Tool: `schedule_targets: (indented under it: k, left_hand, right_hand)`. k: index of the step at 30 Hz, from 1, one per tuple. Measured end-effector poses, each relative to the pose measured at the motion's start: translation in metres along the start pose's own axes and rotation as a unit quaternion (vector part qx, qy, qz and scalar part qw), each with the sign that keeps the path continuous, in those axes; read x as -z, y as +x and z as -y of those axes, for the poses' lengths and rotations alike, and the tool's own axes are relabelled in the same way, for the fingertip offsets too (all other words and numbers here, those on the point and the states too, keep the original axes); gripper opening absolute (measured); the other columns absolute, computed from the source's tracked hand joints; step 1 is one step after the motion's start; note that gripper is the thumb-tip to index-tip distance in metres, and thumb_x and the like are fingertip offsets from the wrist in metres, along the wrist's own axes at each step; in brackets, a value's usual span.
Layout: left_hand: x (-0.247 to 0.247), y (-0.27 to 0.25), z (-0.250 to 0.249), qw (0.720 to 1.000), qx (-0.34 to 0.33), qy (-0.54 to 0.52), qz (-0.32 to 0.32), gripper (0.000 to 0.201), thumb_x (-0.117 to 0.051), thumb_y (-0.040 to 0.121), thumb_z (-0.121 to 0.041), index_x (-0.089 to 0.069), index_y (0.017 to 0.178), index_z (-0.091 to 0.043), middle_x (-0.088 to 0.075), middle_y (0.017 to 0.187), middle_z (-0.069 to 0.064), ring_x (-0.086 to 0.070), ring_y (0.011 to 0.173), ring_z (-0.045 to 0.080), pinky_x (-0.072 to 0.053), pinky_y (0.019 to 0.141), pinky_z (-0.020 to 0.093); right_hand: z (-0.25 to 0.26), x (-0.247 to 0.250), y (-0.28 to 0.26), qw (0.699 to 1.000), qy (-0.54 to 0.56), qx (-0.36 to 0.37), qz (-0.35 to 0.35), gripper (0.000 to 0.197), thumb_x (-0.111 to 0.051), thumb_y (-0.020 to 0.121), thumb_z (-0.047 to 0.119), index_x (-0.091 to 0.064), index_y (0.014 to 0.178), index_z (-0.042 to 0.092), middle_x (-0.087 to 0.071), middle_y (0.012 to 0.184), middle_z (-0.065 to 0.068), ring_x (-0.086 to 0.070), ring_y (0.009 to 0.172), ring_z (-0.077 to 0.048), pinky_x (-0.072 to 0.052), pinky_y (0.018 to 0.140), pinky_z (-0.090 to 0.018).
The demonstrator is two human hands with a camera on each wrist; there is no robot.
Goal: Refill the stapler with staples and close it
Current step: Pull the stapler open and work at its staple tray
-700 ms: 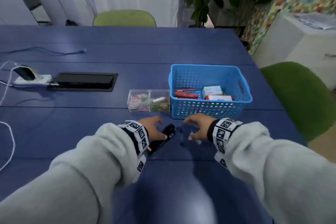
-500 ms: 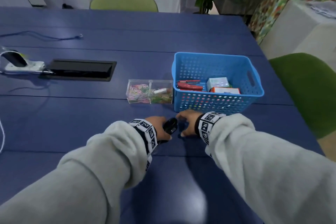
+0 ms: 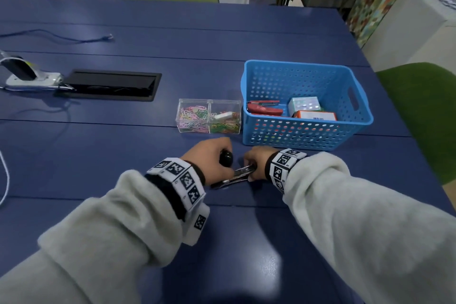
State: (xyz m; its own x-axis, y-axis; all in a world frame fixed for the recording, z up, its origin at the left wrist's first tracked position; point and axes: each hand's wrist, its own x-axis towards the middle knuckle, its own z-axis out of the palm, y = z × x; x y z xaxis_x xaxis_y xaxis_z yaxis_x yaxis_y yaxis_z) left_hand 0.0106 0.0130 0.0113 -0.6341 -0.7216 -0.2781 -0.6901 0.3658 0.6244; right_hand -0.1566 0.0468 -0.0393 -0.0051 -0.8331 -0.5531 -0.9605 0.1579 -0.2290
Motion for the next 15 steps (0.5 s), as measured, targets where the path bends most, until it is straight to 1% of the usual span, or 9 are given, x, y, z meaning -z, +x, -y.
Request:
schedule_targets:
  k: [2, 4, 5, 7, 9, 10, 11, 13, 15]
  left_hand:
    - [0.010, -0.009, 0.009, 0.999, 0.001, -0.041, -0.023, 0.020, -0.073, 0.068, -0.013, -0.055, 0.072, -0.020, -0.062, 0.073, -0.003, -0.054, 0.062, 0.010, -0.045, 0.060, 0.023]
    - [0.019, -0.017, 0.022, 0.998, -0.003, -0.049, -0.039, 0.026, -0.075, 0.069, -0.011, -0.053, 0.067, -0.025, -0.069, 0.081, 0.003, -0.057, 0.067, 0.014, -0.045, 0.065, 0.022]
    - [0.024, -0.021, 0.031, 0.998, -0.004, -0.037, -0.042, 0.030, -0.076, 0.069, -0.011, -0.051, 0.065, -0.027, -0.070, 0.083, 0.004, -0.058, 0.071, 0.016, -0.044, 0.065, 0.020]
    - [0.032, -0.028, 0.048, 0.999, 0.011, -0.006, -0.042, 0.032, -0.077, 0.071, -0.013, -0.050, 0.066, -0.029, -0.068, 0.083, 0.002, -0.059, 0.074, 0.018, -0.042, 0.064, 0.016]
    - [0.036, -0.033, 0.062, 0.999, 0.039, 0.025, -0.020, 0.026, -0.076, 0.073, -0.015, -0.052, 0.076, -0.026, -0.063, 0.078, -0.005, -0.058, 0.076, 0.019, -0.042, 0.064, 0.019]
    - [0.036, -0.034, 0.067, 0.998, 0.053, 0.037, -0.001, 0.025, -0.074, 0.075, -0.016, -0.053, 0.084, -0.025, -0.060, 0.078, -0.008, -0.057, 0.078, 0.018, -0.044, 0.066, 0.023]
    - [0.034, -0.034, 0.071, 0.996, 0.064, 0.051, 0.019, 0.026, -0.072, 0.077, -0.016, -0.053, 0.092, -0.026, -0.059, 0.083, -0.008, -0.057, 0.082, 0.018, -0.046, 0.072, 0.026]
    - [0.030, -0.031, 0.074, 0.990, 0.077, 0.100, 0.056, 0.034, -0.067, 0.080, -0.016, -0.054, 0.108, -0.030, -0.060, 0.099, -0.004, -0.056, 0.089, 0.018, -0.047, 0.086, 0.031]
    - [0.024, -0.025, 0.072, 0.981, 0.072, 0.156, 0.084, 0.046, -0.061, 0.079, -0.014, -0.050, 0.120, -0.033, -0.057, 0.115, 0.001, -0.056, 0.100, 0.021, -0.048, 0.091, 0.035]
  right_hand:
    - [-0.004, -0.003, -0.003, 1.000, 0.008, -0.009, -0.008, 0.034, -0.076, 0.072, 0.026, -0.062, 0.100, 0.015, -0.058, 0.102, -0.006, -0.059, 0.103, -0.027, -0.048, 0.089, -0.033]
    - [-0.006, -0.006, -0.006, 1.000, 0.017, -0.016, -0.020, 0.030, -0.076, 0.072, 0.026, -0.061, 0.096, 0.018, -0.051, 0.094, -0.001, -0.059, 0.103, -0.027, -0.047, 0.087, -0.031]
    - [-0.006, -0.007, -0.007, 0.999, 0.018, -0.020, -0.022, 0.029, -0.076, 0.072, 0.027, -0.060, 0.094, 0.018, -0.049, 0.093, 0.000, -0.058, 0.102, -0.026, -0.046, 0.086, -0.030]
    - [-0.006, -0.009, -0.008, 0.999, 0.021, -0.025, -0.026, 0.032, -0.076, 0.073, 0.028, -0.061, 0.099, 0.016, -0.054, 0.097, -0.004, -0.058, 0.103, -0.026, -0.046, 0.086, -0.031]
    - [-0.005, -0.009, -0.008, 0.999, 0.025, -0.034, -0.029, 0.036, -0.076, 0.073, 0.029, -0.061, 0.102, 0.015, -0.060, 0.108, -0.007, -0.058, 0.103, -0.027, -0.047, 0.088, -0.032]
    - [-0.005, -0.010, -0.007, 0.999, 0.025, -0.037, -0.030, 0.036, -0.076, 0.073, 0.030, -0.061, 0.102, 0.014, -0.060, 0.112, -0.008, -0.058, 0.103, -0.027, -0.047, 0.088, -0.033]
    - [-0.004, -0.010, -0.008, 0.998, 0.024, -0.040, -0.029, 0.036, -0.076, 0.073, 0.030, -0.061, 0.102, 0.014, -0.060, 0.113, -0.008, -0.058, 0.103, -0.027, -0.047, 0.089, -0.033]
    - [-0.004, -0.011, -0.007, 0.998, 0.022, -0.046, -0.028, 0.037, -0.075, 0.073, 0.030, -0.061, 0.103, 0.014, -0.060, 0.114, -0.009, -0.058, 0.104, -0.027, -0.047, 0.090, -0.034]
    - [-0.003, -0.011, -0.007, 0.998, 0.020, -0.051, -0.027, 0.037, -0.075, 0.074, 0.031, -0.061, 0.104, 0.014, -0.059, 0.115, -0.009, -0.058, 0.104, -0.027, -0.048, 0.090, -0.034]
